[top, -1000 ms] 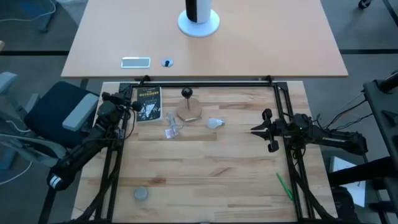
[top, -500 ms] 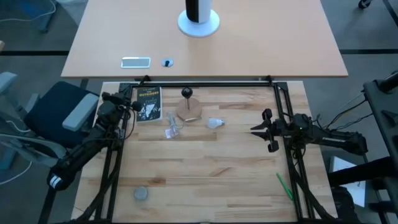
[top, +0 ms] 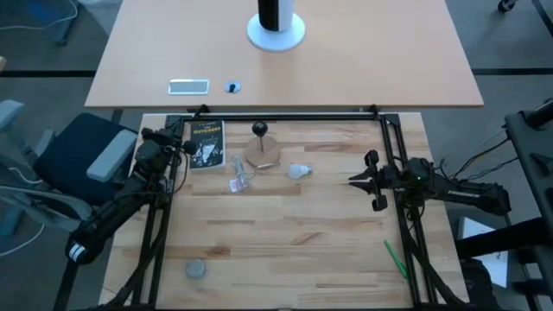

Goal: Screw lightbulb
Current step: Insert the lightbulb into the lamp

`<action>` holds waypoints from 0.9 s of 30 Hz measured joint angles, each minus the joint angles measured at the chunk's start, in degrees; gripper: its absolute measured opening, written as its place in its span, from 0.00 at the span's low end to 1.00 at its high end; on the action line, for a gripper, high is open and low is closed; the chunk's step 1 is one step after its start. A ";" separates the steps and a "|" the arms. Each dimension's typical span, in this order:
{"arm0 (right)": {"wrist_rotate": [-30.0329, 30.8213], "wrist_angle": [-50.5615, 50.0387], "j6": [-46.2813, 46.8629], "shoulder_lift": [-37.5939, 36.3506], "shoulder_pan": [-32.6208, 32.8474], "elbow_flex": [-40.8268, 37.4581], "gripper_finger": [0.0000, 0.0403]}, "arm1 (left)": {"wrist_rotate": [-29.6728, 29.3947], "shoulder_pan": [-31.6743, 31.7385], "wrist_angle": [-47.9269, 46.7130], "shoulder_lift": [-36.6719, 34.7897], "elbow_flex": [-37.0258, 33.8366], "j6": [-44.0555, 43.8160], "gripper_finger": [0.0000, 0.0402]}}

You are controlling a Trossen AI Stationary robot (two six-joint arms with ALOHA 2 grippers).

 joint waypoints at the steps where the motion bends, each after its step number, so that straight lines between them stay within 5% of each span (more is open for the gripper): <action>1: 2.09 1.84 0.53 0.01 0.01 0.01 0.12 | 0.99 0.00 -0.03 0.00 0.00 -4.04 0.00; 4: 10.04 4.02 2.65 0.79 -0.15 0.03 0.14 | 5.73 0.00 0.81 0.02 0.00 -19.86 0.00; 8: 15.37 4.80 -0.83 1.32 -0.15 0.03 0.16 | 13.00 0.00 2.45 0.00 -0.02 -29.26 0.00; 17: 15.58 14.91 -6.53 7.33 -0.13 0.02 0.18 | 32.53 -0.02 14.53 0.13 -0.02 -41.34 0.00; 21: 15.61 24.26 -10.35 13.56 -0.13 0.76 0.16 | 34.50 -0.27 26.32 0.41 -0.02 -43.72 0.00; 27: 15.76 22.79 -16.05 25.94 -0.13 9.37 0.13 | 34.77 -0.79 33.62 0.66 0.00 -43.72 0.00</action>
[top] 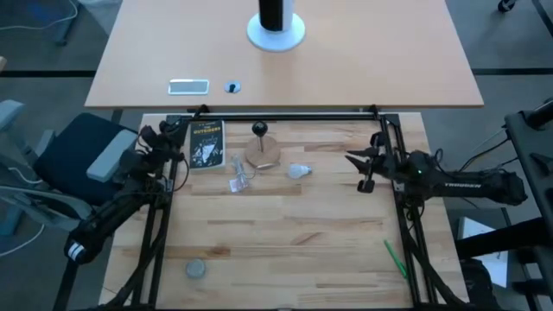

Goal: Screw lightbulb
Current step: Insert the lightbulb into the lamp

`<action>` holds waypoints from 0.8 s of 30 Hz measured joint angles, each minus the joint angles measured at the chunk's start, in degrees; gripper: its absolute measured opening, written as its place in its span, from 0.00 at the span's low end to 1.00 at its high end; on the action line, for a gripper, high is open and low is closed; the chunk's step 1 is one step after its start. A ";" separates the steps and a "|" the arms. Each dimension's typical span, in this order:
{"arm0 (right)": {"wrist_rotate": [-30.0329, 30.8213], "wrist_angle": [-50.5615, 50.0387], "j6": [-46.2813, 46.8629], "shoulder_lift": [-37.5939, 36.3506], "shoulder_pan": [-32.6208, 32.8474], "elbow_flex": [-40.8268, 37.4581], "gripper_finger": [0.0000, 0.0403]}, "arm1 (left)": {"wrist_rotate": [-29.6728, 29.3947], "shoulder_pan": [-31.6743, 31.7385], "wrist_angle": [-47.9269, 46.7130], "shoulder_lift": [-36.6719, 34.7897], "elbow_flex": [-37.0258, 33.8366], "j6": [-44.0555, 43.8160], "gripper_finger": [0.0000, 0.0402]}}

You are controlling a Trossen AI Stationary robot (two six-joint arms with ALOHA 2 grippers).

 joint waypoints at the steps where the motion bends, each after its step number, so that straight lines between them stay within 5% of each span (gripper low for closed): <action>1: 0.64 -1.09 -0.25 2.33 0.01 1.71 0.12 | 0.00 -0.01 -0.07 0.00 -0.02 0.00 0.00; 15: 0.66 -21.85 3.24 27.99 -3.54 22.42 0.18 | 1.48 -1.08 0.81 7.83 -0.02 -7.24 0.00; 24: -0.69 -28.29 0.16 36.12 -3.52 27.10 0.19 | 7.23 -9.64 23.66 14.21 -0.02 -5.27 0.00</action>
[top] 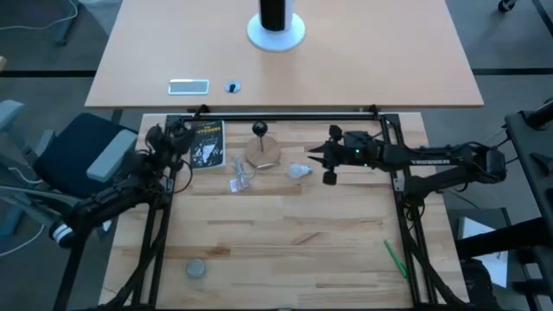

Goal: Screw lightbulb
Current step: Insert the lightbulb into the lamp

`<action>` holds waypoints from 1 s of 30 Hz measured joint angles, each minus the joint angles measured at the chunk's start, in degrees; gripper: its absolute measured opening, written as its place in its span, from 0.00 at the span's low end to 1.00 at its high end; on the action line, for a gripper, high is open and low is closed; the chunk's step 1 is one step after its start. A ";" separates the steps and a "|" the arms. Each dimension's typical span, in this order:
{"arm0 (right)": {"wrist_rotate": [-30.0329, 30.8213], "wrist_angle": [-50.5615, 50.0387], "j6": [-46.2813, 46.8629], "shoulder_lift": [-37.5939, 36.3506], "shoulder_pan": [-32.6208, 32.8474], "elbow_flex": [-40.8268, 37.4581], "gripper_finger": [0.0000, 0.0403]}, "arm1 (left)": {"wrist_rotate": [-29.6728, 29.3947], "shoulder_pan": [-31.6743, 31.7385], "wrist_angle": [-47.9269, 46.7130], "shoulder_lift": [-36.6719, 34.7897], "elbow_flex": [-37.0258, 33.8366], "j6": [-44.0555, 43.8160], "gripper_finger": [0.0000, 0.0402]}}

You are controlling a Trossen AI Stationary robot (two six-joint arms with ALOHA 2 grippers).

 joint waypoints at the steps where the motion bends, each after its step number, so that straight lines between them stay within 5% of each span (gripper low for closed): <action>1: -0.02 0.06 -0.45 0.61 0.00 0.31 0.19 | 0.02 -0.91 2.27 0.43 0.00 0.95 0.00; 9: -0.12 0.00 -3.22 2.31 0.15 2.06 0.20 | 0.29 -6.83 -2.65 4.94 4.29 11.81 0.00; 23: 2.31 -5.23 1.62 1.92 0.28 2.28 0.15 | 0.22 -8.97 -39.56 14.53 18.26 34.89 0.00; 30: 5.09 -11.18 5.50 2.27 -0.61 2.28 0.26 | -2.77 -8.94 -66.30 18.41 26.21 38.54 0.03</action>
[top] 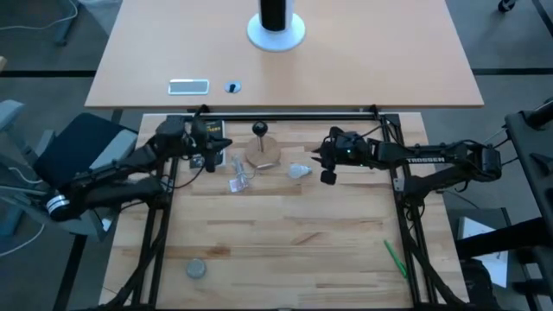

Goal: Screw lightbulb
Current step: Insert the lightbulb into the lamp

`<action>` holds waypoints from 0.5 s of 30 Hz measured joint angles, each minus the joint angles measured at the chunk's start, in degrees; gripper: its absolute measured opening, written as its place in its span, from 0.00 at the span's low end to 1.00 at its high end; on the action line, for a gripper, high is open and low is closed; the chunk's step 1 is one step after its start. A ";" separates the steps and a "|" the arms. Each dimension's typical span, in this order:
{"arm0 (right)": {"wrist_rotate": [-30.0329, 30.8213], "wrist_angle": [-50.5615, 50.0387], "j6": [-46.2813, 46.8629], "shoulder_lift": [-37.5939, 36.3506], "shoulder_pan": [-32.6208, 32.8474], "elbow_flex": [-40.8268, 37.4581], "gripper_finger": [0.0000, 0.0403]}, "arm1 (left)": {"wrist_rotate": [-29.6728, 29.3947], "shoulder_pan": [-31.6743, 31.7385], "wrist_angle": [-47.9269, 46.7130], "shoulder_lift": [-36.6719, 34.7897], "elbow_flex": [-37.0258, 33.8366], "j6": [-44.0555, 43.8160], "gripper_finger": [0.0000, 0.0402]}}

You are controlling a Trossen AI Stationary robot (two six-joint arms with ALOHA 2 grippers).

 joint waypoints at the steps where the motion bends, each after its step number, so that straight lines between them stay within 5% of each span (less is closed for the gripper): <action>1: -0.04 -0.87 0.42 0.00 0.00 0.00 0.29 | -0.42 0.03 -3.11 0.73 0.80 0.44 0.04; 6: -0.04 -2.36 2.57 0.13 -0.62 0.00 0.43 | -0.66 0.02 -9.53 3.85 4.02 2.76 0.16; 15: -5.75 -2.55 5.47 0.13 -3.03 -0.03 0.59 | -5.19 0.03 -5.63 8.82 3.68 2.66 0.40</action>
